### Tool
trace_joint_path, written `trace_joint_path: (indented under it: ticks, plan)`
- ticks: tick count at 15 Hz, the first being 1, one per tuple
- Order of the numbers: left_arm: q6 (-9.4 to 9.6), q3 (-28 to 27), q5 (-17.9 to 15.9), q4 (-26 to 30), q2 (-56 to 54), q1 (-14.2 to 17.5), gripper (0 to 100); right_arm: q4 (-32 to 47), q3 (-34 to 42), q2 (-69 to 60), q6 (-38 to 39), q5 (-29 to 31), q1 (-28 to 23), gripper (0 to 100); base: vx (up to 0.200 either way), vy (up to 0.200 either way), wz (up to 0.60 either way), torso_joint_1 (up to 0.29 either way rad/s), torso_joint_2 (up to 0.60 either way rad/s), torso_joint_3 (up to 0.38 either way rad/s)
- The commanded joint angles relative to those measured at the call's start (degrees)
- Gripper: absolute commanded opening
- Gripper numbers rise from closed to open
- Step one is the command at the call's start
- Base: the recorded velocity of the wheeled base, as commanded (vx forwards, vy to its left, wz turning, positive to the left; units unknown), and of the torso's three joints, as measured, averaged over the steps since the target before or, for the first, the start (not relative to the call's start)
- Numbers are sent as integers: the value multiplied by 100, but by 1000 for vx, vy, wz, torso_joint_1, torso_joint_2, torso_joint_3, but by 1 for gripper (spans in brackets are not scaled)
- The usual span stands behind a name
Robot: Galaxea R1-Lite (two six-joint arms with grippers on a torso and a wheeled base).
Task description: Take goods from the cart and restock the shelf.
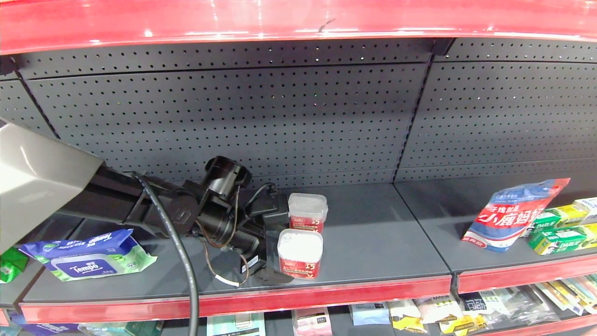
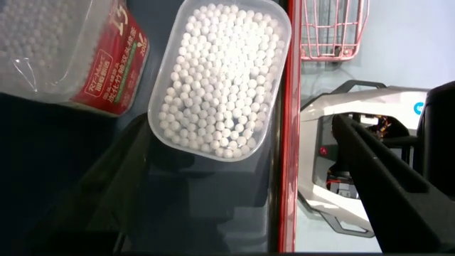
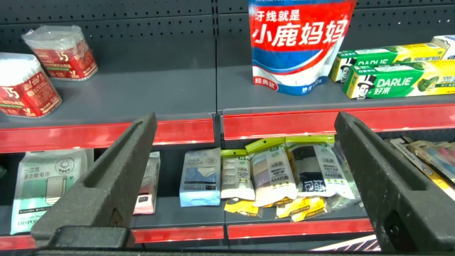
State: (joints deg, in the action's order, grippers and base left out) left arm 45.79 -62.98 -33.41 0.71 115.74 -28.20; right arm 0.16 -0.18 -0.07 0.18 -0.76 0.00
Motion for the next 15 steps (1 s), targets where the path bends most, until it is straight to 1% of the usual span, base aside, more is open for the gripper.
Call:
trace_joint_path:
  ticks: [1, 4, 9, 15]
  plan:
    - [0, 5, 10, 0, -7, -2, 100, 2, 1, 7, -1, -4, 0, 100, 0, 0, 0, 0, 0, 0]
    - [0, 31, 10, 17, -42, -2, 100, 2, 1, 7, -1, -4, 0, 100, 0, 0, 0, 0, 0, 0]
    - [9, 75, 19, 219, -69, 7, 100, 2, 1, 7, -1, -4, 0, 100, 0, 0, 0, 0, 0, 0]
    - [0, 66, 37, 219, -95, 7, 100, 2, 1, 7, -1, -4, 0, 100, 0, 0, 0, 0, 0, 0]
